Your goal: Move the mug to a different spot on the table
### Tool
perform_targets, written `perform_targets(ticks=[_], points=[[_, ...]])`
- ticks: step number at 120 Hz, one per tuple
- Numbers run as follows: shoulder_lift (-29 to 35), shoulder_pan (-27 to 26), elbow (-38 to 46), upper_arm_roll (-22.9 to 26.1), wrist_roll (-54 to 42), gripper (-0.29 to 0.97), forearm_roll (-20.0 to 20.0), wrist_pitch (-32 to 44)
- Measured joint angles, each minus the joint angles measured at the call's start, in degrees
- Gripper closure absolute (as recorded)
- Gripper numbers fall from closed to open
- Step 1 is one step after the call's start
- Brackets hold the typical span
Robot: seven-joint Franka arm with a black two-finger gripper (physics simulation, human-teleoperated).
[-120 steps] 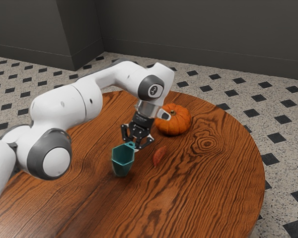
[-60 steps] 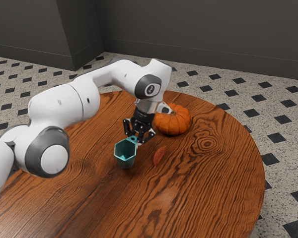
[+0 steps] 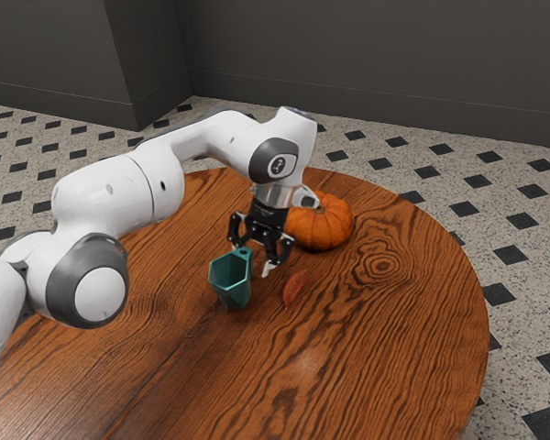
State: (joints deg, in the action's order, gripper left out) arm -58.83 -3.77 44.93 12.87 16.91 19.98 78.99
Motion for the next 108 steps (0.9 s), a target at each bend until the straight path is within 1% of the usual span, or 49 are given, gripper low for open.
perform_targets(ticks=[52, 83, 108], points=[[0.29, 0.08, 0.02, 1.10, -0.38, 0.08, -0.03, 4.16], [0.82, 1.51, 0.02, 1.10, -0.61, 0.04, -0.03, 8.87], [3.19, 1.75, 0.71, 0.96, -0.73, 0.04, -0.04, 11.25]])
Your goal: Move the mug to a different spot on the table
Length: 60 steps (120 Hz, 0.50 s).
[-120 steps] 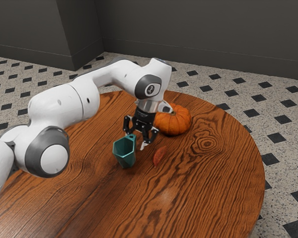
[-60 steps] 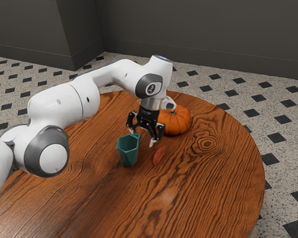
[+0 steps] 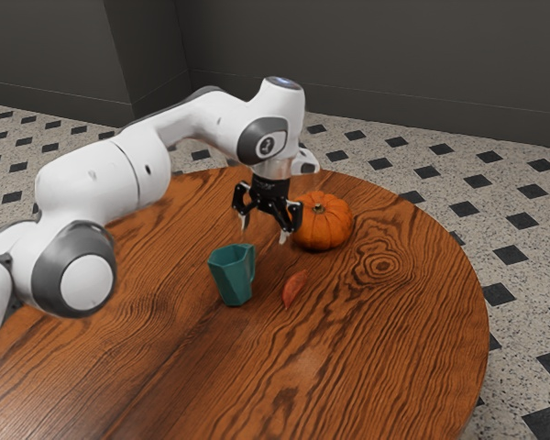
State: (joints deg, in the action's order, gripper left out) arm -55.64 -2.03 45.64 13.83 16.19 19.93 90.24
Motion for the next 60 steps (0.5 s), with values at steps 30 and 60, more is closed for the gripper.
perform_targets(ticks=[30, 60], points=[[15.03, 2.51, 15.87, -1.18, -0.08, 0.03, -5.31, 3.44], [47.39, 12.23, 48.49, -4.18, -4.66, 0.03, -21.71, 10.41]])
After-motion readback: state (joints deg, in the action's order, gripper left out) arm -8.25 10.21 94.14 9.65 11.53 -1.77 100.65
